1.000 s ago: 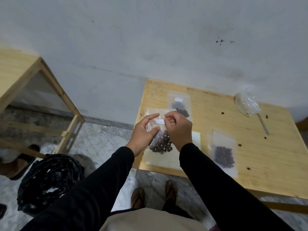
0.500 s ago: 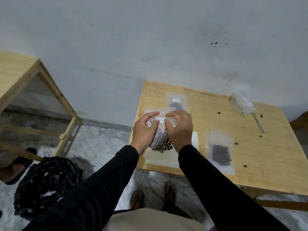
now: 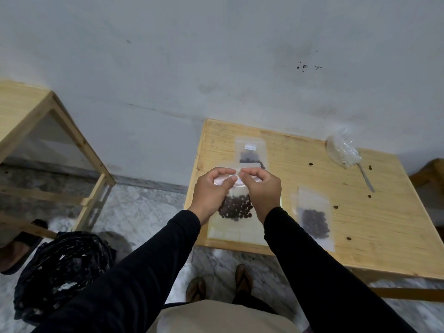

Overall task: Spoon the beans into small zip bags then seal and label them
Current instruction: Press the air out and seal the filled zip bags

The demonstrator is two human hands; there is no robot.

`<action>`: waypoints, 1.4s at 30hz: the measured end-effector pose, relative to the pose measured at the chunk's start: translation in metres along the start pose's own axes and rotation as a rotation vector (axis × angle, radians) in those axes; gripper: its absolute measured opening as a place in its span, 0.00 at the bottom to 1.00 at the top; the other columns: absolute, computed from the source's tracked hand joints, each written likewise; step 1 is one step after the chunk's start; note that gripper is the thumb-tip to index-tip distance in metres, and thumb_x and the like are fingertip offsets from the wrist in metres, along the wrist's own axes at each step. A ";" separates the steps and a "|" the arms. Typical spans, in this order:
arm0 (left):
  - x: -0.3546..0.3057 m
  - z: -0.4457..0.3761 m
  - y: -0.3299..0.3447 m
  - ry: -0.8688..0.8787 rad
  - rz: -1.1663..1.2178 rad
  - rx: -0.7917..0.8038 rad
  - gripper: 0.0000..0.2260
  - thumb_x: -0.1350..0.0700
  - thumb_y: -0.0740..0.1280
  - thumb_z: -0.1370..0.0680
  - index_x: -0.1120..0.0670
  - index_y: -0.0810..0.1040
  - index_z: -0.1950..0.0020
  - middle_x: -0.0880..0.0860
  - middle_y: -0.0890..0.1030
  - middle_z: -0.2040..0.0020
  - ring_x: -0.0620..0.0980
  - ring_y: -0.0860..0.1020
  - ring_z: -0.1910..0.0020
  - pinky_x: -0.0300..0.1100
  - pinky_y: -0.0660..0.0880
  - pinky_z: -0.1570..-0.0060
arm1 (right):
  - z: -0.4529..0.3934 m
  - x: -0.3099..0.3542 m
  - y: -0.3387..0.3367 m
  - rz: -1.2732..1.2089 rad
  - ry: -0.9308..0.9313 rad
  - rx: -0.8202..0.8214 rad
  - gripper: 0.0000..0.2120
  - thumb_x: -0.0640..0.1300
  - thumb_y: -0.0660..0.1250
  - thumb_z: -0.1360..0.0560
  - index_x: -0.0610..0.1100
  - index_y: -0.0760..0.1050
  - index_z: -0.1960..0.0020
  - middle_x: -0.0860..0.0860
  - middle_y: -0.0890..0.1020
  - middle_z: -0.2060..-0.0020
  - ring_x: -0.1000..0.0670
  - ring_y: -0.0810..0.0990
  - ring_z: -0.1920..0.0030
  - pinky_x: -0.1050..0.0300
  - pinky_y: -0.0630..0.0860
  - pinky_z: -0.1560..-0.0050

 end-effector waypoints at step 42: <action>0.036 -0.139 0.085 -0.163 -0.517 -0.206 0.17 0.58 0.68 0.23 0.58 0.74 0.34 0.56 0.76 0.36 0.50 0.74 0.37 0.40 0.67 0.33 | -0.187 -0.076 -0.042 0.588 -0.011 0.186 0.12 0.43 0.64 0.24 0.43 0.77 0.42 0.45 0.73 0.44 0.48 0.75 0.47 0.66 0.66 0.47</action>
Point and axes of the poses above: each hand's wrist, its own z-axis away from the middle knuckle, its own y-axis out of the palm, x = y × z, the point moved 1 cm from there along -z, towards the middle knuckle
